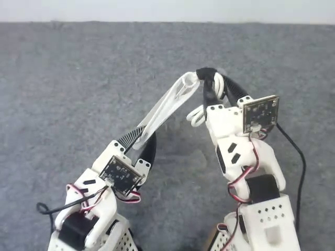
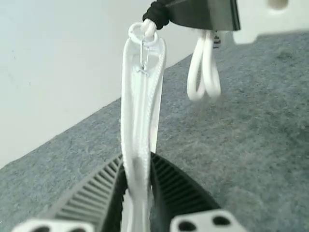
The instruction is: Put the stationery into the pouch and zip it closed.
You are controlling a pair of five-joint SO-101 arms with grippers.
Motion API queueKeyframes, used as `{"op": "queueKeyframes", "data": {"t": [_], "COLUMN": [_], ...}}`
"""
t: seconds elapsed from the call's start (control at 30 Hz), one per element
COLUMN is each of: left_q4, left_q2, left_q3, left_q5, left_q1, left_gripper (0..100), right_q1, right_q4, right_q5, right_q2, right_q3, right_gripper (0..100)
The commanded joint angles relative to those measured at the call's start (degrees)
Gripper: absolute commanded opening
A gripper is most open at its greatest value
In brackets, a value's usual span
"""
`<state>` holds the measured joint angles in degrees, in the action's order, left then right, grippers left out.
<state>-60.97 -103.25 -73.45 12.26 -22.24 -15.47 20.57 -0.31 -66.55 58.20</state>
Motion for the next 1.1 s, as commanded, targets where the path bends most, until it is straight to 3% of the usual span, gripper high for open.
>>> {"op": "queueKeyframes", "data": {"t": [0.0, 0.57, 1.07], "left_q4": [-0.9, -1.0, -1.0], "left_q2": [-1.3, -1.3, -1.3], "left_q3": [1.9, 1.9, 1.9], "left_q5": [0.6, 0.6, 0.6], "left_q1": [1.0, 1.0, 1.0], "left_gripper": [1, 1, 1], "right_q1": [3.6, 10.2, 16.1], "right_q4": [-4.0, -4.7, -4.8], "right_q5": [-0.5, -2.2, -3.9], "right_q2": [2.3, 13.4, 14.1], "right_q3": [-1.5, -8.2, -9.3], "right_gripper": [0.6, 0.6, 0.6]}}
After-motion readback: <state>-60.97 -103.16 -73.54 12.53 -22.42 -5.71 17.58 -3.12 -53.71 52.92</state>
